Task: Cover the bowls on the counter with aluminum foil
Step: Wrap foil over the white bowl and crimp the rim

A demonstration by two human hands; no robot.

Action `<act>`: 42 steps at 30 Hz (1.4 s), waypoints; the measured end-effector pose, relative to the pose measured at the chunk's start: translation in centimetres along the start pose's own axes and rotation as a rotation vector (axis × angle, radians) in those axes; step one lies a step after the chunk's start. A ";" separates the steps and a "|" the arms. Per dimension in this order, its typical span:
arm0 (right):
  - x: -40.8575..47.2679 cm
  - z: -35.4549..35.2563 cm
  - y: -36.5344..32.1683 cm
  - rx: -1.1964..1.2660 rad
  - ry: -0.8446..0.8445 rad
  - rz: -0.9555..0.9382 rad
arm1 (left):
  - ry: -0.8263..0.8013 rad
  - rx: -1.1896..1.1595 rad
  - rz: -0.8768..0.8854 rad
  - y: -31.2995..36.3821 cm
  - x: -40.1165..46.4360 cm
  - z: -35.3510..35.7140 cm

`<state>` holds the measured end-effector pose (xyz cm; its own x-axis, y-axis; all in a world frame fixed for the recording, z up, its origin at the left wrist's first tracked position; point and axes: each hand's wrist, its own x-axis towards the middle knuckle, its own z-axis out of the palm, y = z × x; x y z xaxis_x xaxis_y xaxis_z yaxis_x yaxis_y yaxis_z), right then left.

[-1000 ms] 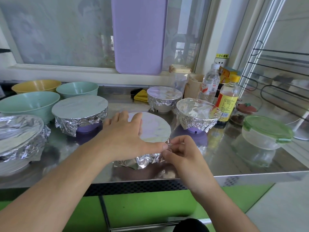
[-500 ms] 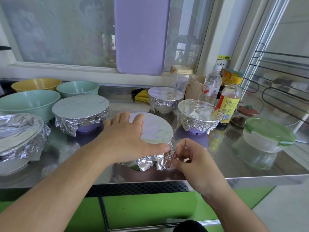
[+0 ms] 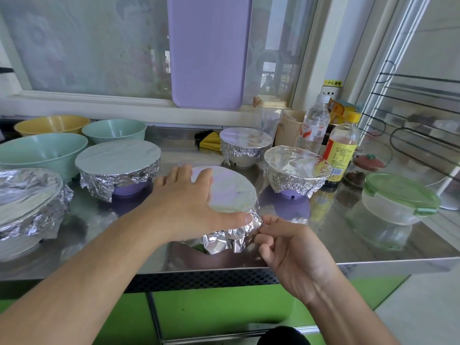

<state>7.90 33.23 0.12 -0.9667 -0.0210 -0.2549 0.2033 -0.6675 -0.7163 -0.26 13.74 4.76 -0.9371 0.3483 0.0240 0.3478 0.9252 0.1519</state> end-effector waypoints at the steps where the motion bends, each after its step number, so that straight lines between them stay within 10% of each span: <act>1: 0.1 0.0 0.2 0.000 -0.002 -0.011 | 0.003 0.006 0.001 0.0 0.0 0.0; 10: -0.3 -0.4 1.4 -0.391 -0.106 -0.312 | 0.009 0.023 0.005 0.0 0.0 0.0; 27: 0.2 -0.8 2.3 -1.056 0.220 -0.671 | 0.005 0.020 -0.003 0.1 -0.1 0.0; 42: 1.3 -0.7 -0.1 -1.202 0.055 -0.500 | 0.002 0.023 0.006 0.2 -0.1 -0.1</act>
<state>6.69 33.79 -0.59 -0.9759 0.0839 0.2015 -0.1365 0.4862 -0.8631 -0.08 13.83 4.84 -0.9350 0.3536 0.0269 0.3540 0.9263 0.1292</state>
